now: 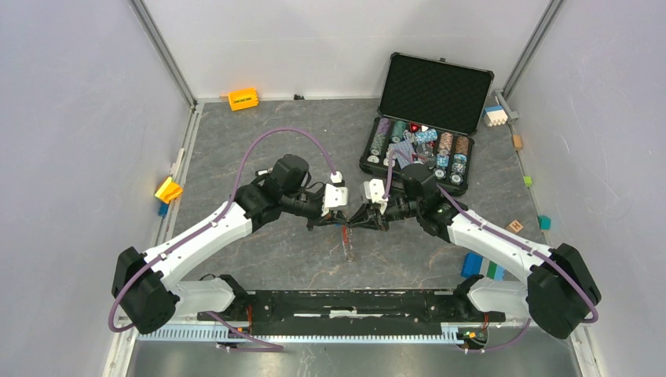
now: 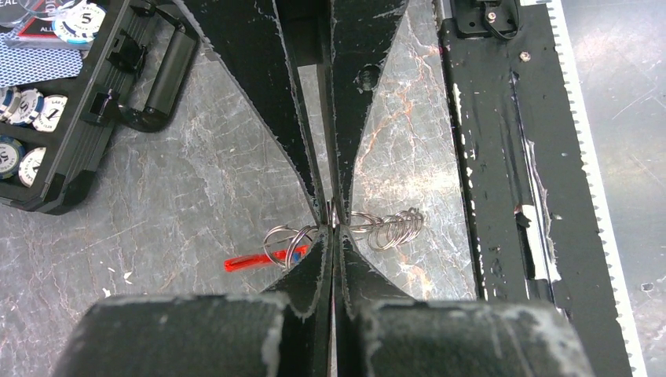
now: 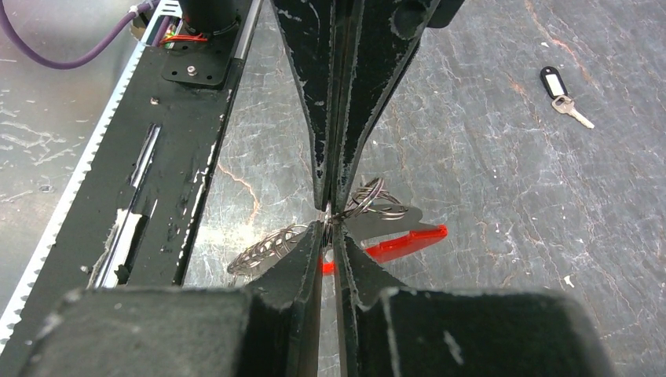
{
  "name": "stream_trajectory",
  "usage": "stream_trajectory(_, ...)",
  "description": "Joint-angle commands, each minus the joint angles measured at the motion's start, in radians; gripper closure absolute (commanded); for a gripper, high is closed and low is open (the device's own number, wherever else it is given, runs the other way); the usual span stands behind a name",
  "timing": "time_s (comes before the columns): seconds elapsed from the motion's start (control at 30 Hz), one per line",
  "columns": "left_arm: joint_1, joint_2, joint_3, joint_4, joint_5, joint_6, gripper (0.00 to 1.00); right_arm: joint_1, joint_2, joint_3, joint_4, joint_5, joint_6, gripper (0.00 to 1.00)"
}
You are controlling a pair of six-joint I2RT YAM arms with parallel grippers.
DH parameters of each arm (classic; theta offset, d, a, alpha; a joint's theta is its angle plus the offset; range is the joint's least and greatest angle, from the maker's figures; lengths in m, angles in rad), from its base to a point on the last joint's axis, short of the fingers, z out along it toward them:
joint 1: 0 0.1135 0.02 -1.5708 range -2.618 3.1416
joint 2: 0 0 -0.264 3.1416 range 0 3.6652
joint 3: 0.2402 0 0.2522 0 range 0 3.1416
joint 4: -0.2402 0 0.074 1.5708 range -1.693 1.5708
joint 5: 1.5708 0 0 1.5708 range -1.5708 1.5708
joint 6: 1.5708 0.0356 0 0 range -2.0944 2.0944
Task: Put the keys on the keyring
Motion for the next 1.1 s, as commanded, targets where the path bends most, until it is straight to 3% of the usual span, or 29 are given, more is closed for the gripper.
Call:
stream_trajectory(0.0,-0.008,-0.004,0.022,0.038,0.033,0.034,0.98,0.007,-0.024,0.048,-0.007,0.013,-0.022,0.86)
stream_trajectory(0.37,-0.008,0.005,0.017,0.038,0.042,0.036,0.98,0.007,-0.024,0.051,0.005,0.005,-0.004,0.91)
stream_trajectory(0.5,-0.008,0.011,0.016,0.038,0.044,0.037,0.98,0.008,-0.025,0.048,0.011,0.004,0.001,1.00)
stream_trajectory(0.7,-0.008,0.014,0.018,0.045,0.036,0.030,0.97,0.008,-0.067,0.016,0.028,0.046,-0.019,1.00)
stream_trajectory(0.9,0.007,-0.008,0.038,0.020,0.031,0.043,0.65,0.003,-0.108,-0.028,0.067,0.069,-0.027,1.00)
stream_trajectory(1.07,0.112,-0.059,0.041,-0.002,0.087,0.034,0.42,-0.014,-0.122,-0.057,0.116,0.069,0.001,1.00)
